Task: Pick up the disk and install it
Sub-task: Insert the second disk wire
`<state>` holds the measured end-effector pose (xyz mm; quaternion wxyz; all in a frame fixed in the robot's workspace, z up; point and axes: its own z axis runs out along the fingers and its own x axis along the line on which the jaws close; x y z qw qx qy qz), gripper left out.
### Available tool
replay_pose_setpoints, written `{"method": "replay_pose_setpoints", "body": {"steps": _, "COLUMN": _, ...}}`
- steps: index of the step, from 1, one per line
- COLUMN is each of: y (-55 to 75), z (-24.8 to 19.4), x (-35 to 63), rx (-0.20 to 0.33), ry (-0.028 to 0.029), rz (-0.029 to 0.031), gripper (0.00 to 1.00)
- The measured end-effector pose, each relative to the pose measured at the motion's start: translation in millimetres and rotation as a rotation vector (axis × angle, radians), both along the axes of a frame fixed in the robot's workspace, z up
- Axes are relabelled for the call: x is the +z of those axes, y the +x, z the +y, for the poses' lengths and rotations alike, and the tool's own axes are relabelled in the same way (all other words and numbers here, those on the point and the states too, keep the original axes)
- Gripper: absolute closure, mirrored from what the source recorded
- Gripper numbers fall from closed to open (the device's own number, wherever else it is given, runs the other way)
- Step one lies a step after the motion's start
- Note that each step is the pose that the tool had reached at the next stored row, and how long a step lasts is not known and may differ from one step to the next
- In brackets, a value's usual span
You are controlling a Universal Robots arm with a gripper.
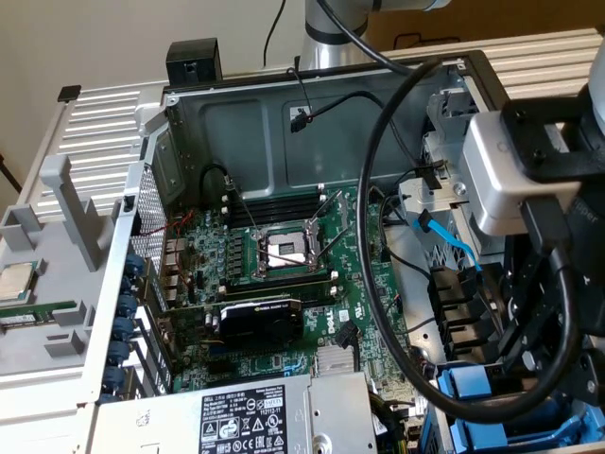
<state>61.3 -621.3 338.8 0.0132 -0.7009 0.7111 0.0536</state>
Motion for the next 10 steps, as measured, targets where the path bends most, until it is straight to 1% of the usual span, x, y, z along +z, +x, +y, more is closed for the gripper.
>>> {"method": "replay_pose_setpoints", "body": {"steps": 10, "y": 0.0, "z": 0.0, "x": -0.7, "rx": 0.000, "ry": 0.0048, "rz": 0.0000, "gripper": 0.83}}
